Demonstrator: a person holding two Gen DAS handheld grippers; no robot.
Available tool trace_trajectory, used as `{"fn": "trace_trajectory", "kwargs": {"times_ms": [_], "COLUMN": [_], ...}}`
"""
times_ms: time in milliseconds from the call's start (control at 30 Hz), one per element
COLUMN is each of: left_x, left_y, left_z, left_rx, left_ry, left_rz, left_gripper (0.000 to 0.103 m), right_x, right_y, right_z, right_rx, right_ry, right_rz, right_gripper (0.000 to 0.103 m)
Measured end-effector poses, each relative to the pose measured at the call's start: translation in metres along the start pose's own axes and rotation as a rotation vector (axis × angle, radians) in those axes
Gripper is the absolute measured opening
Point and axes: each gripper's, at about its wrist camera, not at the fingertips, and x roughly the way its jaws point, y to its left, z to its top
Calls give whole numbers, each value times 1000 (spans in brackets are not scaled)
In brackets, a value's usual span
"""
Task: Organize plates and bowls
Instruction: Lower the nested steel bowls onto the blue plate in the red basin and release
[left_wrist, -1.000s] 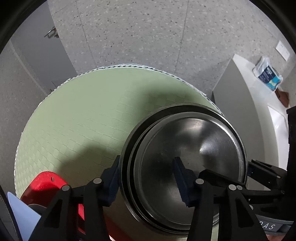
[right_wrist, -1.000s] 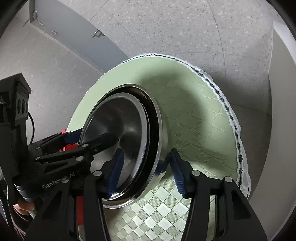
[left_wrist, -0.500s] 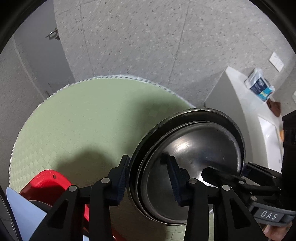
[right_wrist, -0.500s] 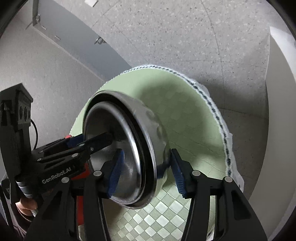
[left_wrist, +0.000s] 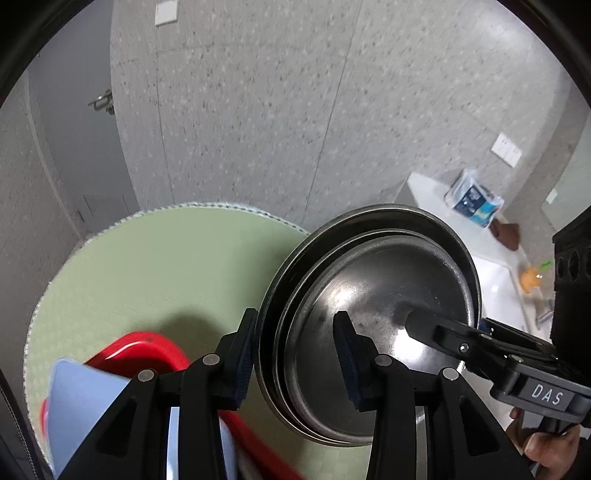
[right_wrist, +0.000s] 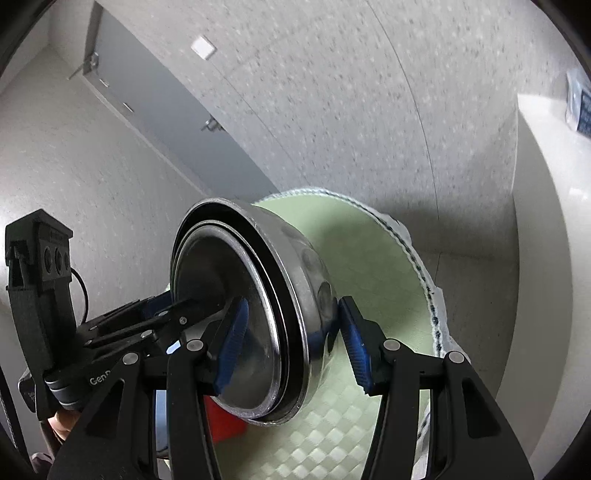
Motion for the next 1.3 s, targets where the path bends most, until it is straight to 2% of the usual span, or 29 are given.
{"fn": "trace_trajectory", "kwargs": {"times_ms": [333, 567, 833, 933, 1100, 1300], "left_x": [-111, -159, -176, -171, -164, -137], "left_y": [58, 98, 133, 138, 146, 156], "left_z": [-61, -108, -138, -135, -132, -112], "left_rx": [-10, -44, -51, -60, -63, -82], "left_ry": [-82, -47, 42, 70, 108, 140], "left_rz": [33, 87, 118, 113, 109, 110], "left_gripper": [37, 37, 37, 37, 36, 36], "right_x": [1, 36, 77, 86, 101, 109], "right_y": [79, 112, 129, 132, 140, 152], "right_z": [-35, -65, -98, -105, -105, -105], "right_rx": [-56, -14, 10, 8, -20, -101], "right_ry": [-9, 68, 173, 197, 216, 204], "right_rz": [29, 90, 100, 81, 24, -81], "right_gripper": [52, 50, 49, 49, 49, 49]}}
